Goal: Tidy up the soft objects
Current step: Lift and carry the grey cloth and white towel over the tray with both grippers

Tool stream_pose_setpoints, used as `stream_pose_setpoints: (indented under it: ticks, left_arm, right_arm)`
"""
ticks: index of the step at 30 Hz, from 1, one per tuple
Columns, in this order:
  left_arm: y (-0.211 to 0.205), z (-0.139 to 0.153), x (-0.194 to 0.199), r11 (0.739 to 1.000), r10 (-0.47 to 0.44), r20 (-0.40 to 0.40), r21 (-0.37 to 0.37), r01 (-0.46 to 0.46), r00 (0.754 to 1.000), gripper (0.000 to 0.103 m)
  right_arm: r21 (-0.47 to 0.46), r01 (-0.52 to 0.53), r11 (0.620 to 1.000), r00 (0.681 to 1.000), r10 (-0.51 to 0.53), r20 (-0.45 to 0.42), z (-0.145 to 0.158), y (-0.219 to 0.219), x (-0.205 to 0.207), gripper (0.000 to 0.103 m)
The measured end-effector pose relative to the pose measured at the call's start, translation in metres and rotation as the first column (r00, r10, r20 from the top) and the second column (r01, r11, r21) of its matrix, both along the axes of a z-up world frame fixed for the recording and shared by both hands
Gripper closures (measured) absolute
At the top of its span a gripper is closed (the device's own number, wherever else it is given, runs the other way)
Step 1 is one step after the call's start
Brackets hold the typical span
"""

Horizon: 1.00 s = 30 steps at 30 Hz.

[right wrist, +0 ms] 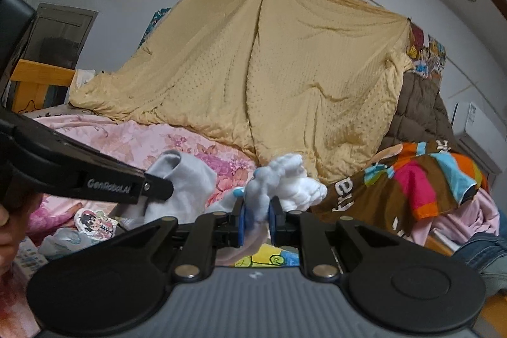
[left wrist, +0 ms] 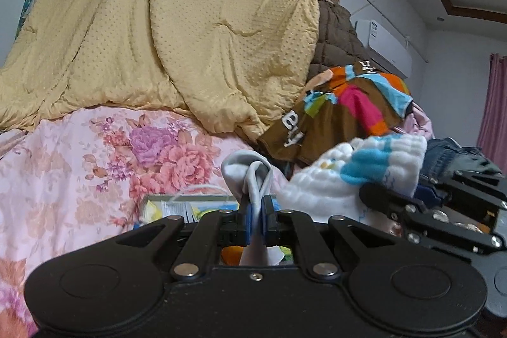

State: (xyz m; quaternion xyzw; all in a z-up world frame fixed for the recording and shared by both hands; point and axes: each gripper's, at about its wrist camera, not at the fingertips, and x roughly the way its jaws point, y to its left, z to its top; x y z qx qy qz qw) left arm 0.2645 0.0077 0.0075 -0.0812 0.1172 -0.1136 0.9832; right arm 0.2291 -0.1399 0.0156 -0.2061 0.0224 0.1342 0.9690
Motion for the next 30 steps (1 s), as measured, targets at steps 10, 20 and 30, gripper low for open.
stream_pose_setpoints:
  ticks: [10,20,30]
  left_arm:
    - [0.006,-0.011,0.055,0.999,0.022,0.041,-0.038,-0.02,0.999,0.097]
    - [0.025,-0.031,0.081,0.992,0.014,-0.021,-0.127,-0.016,1.0,0.097]
    - [0.022,-0.047,0.092,0.994,0.0,-0.097,-0.108,-0.011,0.995,0.097]
  right_arm:
    - [-0.021,0.038,0.999,0.999,-0.038,-0.008,-0.017,0.008,0.067,0.087]
    - [-0.016,0.04,0.999,0.998,-0.041,-0.057,-0.022,0.018,0.103,0.086]
    - [0.006,0.051,0.999,0.981,-0.049,-0.186,-0.037,0.017,0.119,0.084]
